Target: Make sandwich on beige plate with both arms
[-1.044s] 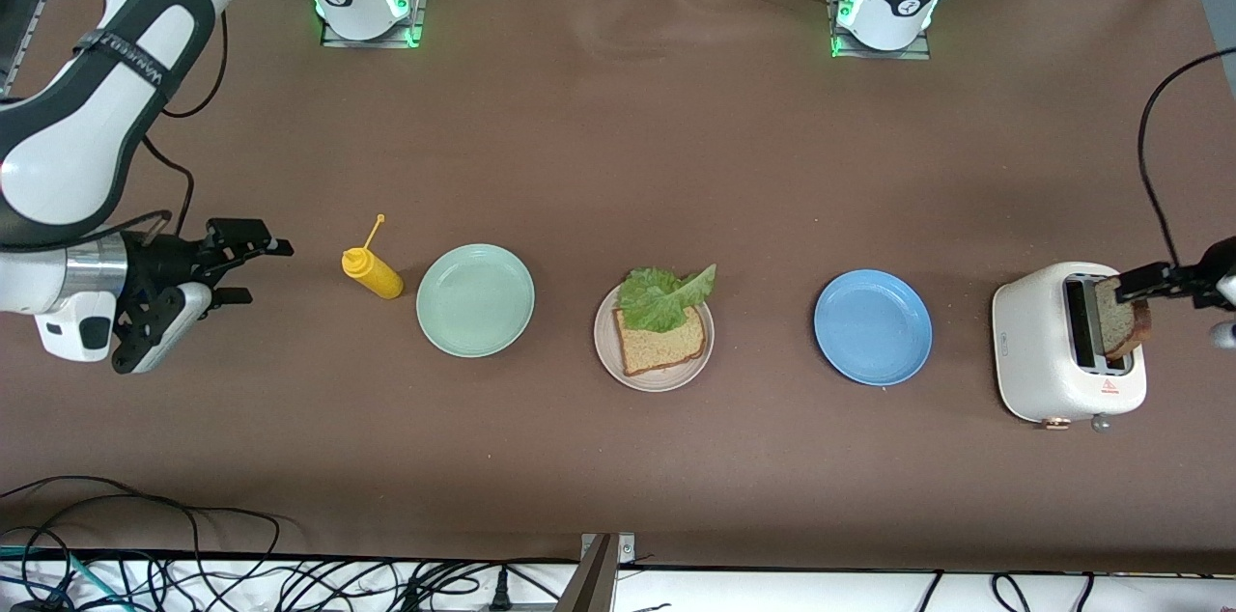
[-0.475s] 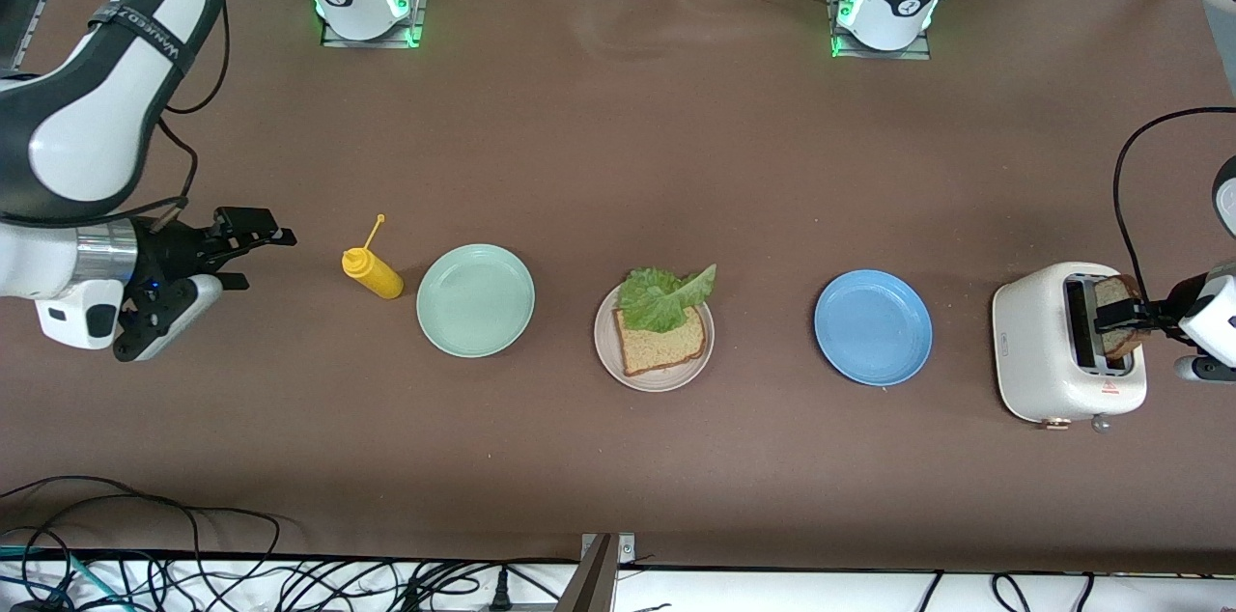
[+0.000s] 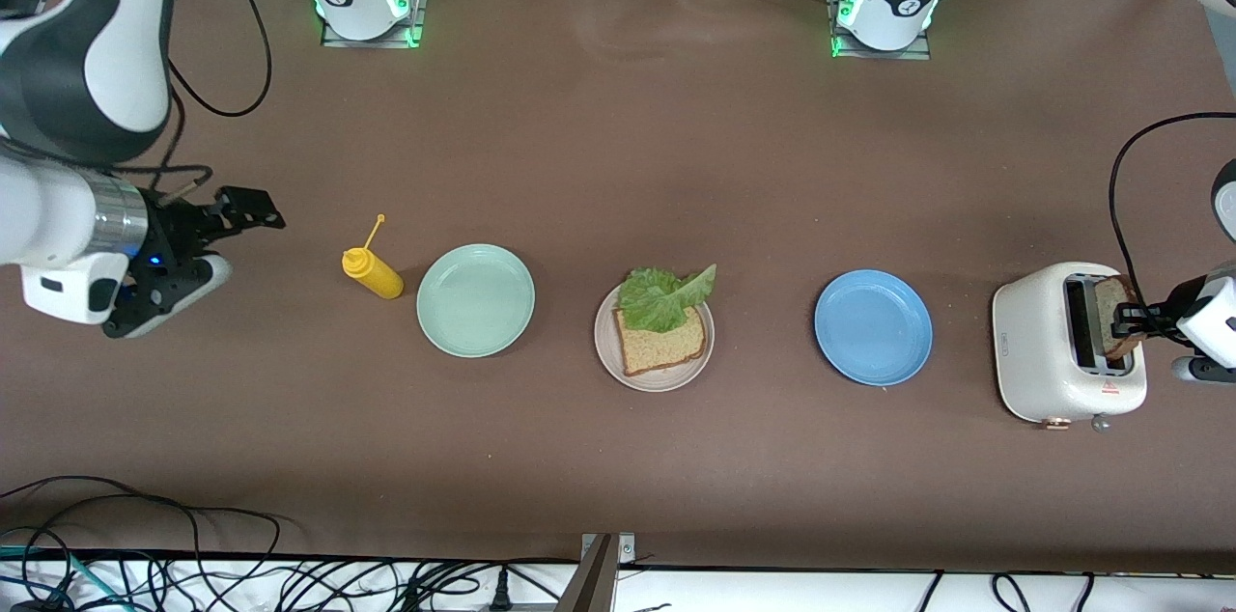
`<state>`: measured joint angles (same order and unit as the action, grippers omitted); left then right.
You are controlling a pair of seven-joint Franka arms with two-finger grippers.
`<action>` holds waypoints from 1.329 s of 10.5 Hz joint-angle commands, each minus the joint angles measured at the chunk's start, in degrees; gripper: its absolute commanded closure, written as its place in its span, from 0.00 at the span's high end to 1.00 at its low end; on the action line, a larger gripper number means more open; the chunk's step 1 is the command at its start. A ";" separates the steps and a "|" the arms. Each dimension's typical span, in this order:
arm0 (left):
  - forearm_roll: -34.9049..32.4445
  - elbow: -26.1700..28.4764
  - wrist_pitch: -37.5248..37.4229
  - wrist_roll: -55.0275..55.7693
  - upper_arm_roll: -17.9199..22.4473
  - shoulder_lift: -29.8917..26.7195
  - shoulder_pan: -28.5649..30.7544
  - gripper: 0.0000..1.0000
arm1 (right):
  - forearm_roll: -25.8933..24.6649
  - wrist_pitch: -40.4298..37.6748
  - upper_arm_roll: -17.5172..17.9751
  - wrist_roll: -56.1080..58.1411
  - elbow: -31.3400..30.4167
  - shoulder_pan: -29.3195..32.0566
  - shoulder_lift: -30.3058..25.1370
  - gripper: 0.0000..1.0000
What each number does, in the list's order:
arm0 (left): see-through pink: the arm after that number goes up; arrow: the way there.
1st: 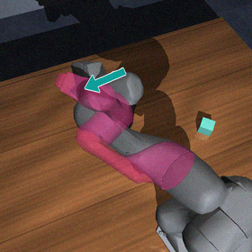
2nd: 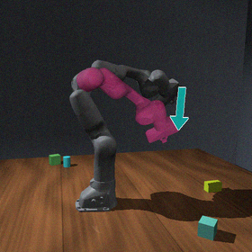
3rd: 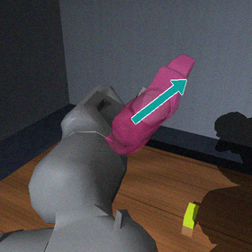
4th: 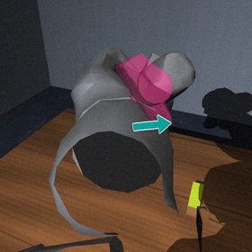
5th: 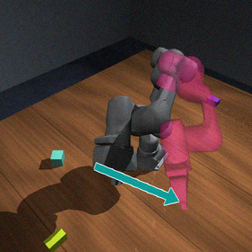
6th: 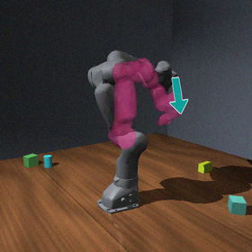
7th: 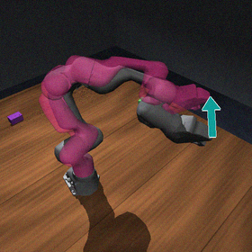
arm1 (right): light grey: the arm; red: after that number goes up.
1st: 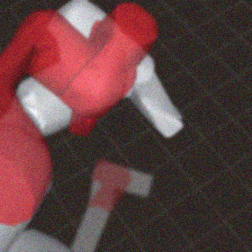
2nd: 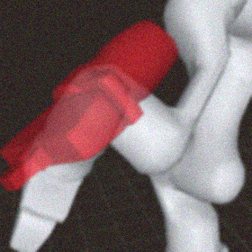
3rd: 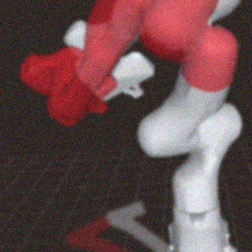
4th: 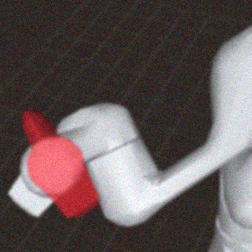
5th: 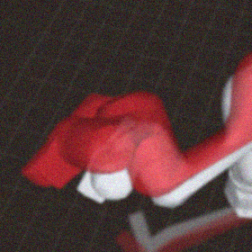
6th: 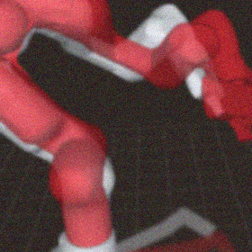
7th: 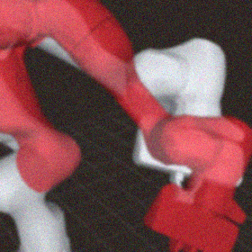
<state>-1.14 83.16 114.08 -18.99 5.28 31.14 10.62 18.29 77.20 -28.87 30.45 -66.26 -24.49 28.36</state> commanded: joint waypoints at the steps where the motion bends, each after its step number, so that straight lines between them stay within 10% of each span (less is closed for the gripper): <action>1: -0.26 -2.74 -0.52 -1.31 -0.27 0.85 0.45 0.00 | -8.41 1.38 8.90 -6.60 -4.39 5.49 -5.50 1.00; 6: 0.61 -10.28 -7.97 -1.23 -0.35 0.76 0.80 0.00 | -18.73 13.15 22.69 -17.77 -27.75 17.33 -22.80 1.00; 11: 13.42 -17.14 -14.31 -0.88 -0.44 0.50 2.64 0.00 | -18.38 16.25 23.86 -19.28 -32.26 22.73 -32.66 1.00; 14: 32.43 -17.17 -16.78 7.78 -0.35 0.58 3.17 0.00 | -18.91 18.05 23.42 -19.02 -37.17 23.52 -33.46 1.00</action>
<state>22.73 66.80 99.01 -15.91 5.28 31.14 13.33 0.40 92.30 -6.57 12.23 -99.09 -2.52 -3.77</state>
